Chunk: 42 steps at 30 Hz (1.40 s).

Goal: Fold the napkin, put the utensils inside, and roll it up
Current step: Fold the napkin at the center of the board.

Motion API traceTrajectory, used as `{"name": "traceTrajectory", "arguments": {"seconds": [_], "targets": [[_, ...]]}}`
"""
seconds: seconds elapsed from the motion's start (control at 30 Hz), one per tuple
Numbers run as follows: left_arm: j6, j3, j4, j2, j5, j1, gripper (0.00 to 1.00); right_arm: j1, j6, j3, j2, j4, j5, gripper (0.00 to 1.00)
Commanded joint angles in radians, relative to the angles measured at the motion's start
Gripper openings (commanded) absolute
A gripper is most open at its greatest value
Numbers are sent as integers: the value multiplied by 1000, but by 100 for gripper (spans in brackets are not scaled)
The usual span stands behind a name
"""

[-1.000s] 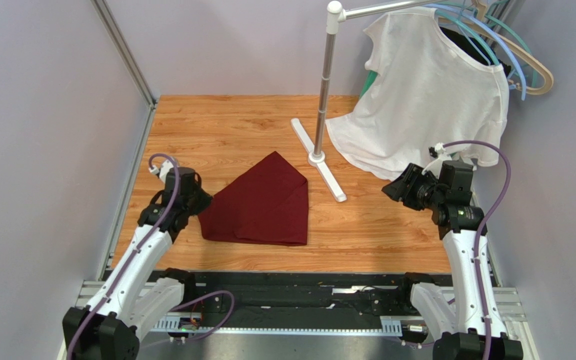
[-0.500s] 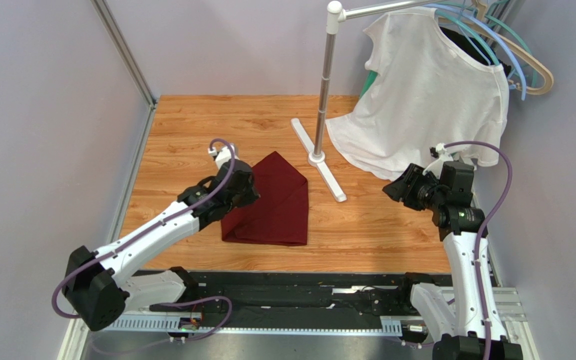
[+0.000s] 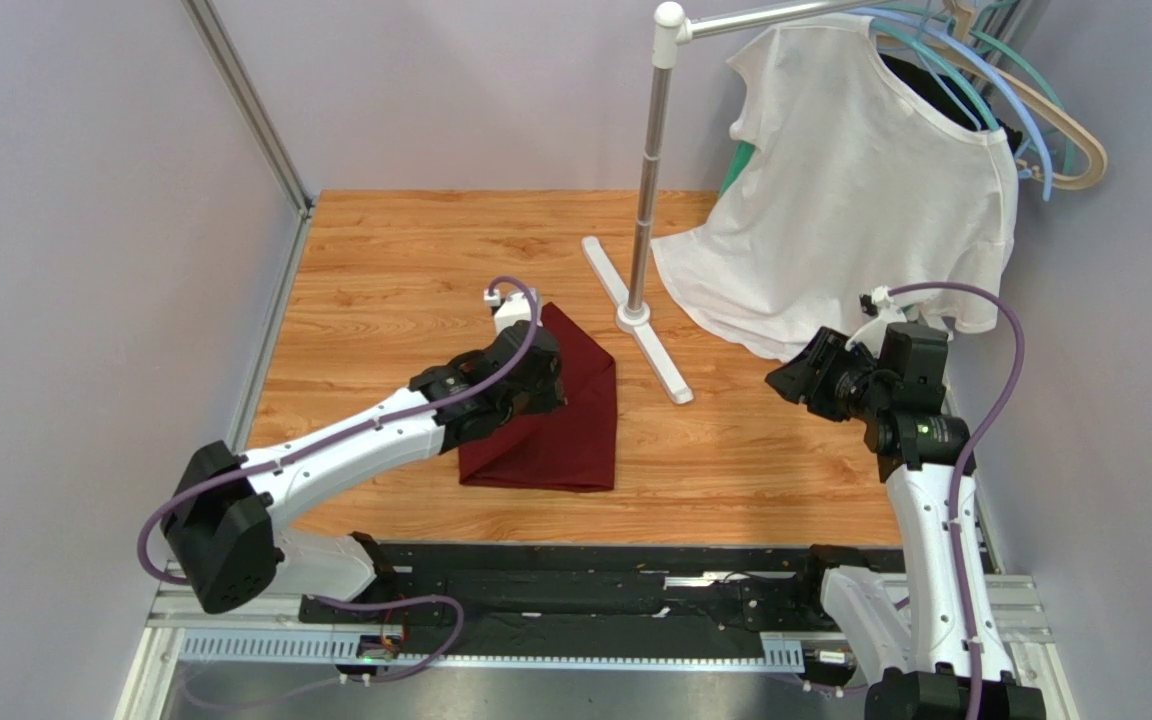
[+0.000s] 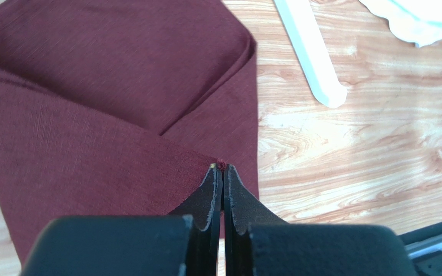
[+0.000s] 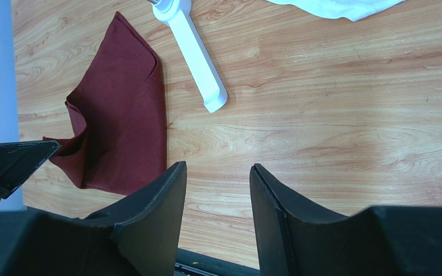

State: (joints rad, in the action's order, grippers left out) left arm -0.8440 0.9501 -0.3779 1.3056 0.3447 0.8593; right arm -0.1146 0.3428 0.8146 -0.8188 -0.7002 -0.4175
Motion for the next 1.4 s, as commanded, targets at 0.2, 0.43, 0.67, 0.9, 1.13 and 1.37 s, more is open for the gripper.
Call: {"name": "traceTrajectory", "arguments": {"seconds": [0.2, 0.43, 0.67, 0.9, 1.13, 1.37], "targets": [[158, 81, 134, 89, -64, 69, 0, 0, -5, 3, 13, 4, 16, 48], [244, 72, 154, 121, -118, 98, 0, 0, -5, 5, 7, 4, 22, 49], [302, 56, 163, 156, -127, 162, 0, 0, -4, 3, 6, 1, 23, 48], [350, 32, 163, 185, -92, 231, 0, 0, -7, 5, 7, -2, 28, 49], [370, 15, 159, 234, -47, 274, 0, 0, -7, 6, 12, -7, 26, 48], [367, 24, 168, 284, -24, 288, 0, 0, -7, 5, 15, -10, 26, 48]]}}
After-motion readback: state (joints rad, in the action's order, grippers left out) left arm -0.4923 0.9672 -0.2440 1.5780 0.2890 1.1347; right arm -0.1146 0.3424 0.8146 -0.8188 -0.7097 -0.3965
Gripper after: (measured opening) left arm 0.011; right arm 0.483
